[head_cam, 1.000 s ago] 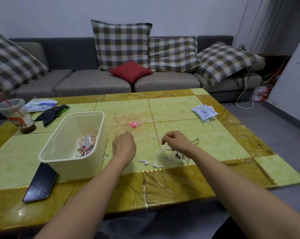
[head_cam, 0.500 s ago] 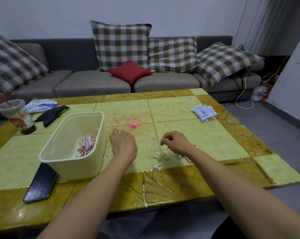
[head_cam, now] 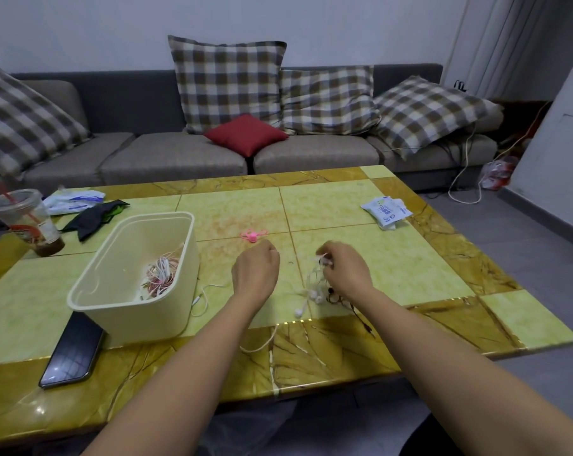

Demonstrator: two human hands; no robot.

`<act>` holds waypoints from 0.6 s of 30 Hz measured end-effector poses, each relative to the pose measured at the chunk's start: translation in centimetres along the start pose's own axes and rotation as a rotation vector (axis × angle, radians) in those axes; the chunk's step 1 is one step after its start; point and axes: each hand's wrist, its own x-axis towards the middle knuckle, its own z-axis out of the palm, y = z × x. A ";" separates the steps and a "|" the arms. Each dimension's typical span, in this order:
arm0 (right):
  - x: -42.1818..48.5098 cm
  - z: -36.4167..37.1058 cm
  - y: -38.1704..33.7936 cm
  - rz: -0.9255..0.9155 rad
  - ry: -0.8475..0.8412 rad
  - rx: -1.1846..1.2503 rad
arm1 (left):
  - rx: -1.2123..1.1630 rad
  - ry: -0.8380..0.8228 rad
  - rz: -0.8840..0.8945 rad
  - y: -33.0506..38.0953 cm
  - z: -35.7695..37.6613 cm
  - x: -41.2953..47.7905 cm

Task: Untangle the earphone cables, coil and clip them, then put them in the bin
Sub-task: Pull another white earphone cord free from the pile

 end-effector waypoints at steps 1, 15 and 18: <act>0.2 -0.3 0.2 -0.002 0.075 0.002 | -0.010 0.035 -0.024 0.2 -0.4 0.2; 0.0 -1.5 -1.7 -0.046 -0.094 0.271 | -0.190 -0.028 -0.087 1.7 -1.3 0.0; -0.2 -1.2 -2.5 -0.089 -0.435 0.395 | -0.252 0.006 -0.089 1.5 -1.7 0.1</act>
